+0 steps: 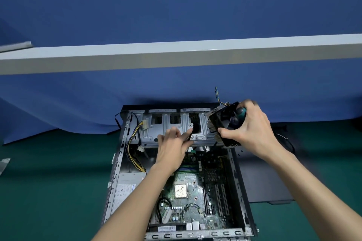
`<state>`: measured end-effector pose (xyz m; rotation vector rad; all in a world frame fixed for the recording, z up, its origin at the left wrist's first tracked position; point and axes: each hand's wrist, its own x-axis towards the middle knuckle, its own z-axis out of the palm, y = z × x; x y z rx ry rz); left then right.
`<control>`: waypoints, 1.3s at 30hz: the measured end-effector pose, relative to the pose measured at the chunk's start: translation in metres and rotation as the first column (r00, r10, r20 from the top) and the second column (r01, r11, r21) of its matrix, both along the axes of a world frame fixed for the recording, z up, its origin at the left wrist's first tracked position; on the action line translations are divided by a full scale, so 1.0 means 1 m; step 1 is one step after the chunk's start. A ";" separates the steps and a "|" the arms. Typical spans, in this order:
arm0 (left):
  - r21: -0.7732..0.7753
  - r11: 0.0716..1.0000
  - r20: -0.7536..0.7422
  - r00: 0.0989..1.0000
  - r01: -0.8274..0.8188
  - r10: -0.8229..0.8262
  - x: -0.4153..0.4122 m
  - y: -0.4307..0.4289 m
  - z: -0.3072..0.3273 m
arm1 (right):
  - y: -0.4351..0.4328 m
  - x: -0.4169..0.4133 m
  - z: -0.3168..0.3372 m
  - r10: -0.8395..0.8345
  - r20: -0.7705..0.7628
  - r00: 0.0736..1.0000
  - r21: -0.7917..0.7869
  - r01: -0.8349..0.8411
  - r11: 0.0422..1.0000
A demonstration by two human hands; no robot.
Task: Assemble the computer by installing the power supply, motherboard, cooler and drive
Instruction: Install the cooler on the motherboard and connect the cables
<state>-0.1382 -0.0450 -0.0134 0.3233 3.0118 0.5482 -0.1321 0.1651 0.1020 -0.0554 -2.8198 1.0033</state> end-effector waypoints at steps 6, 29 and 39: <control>0.027 0.986 -0.126 0.979 0.164 -0.160 0.040 -0.013 0.002 | -0.009 0.008 0.002 0.079 -0.007 0.997 -0.019 -0.079 0.997; 0.153 0.987 0.767 0.626 0.037 -0.143 0.091 -0.034 -0.022 | -0.074 0.060 -0.041 0.434 0.336 0.836 -0.014 -0.457 0.889; 0.063 0.983 0.731 0.662 0.175 -0.165 0.106 -0.039 -0.009 | -0.100 0.061 -0.069 0.371 0.486 0.791 0.212 -0.519 0.828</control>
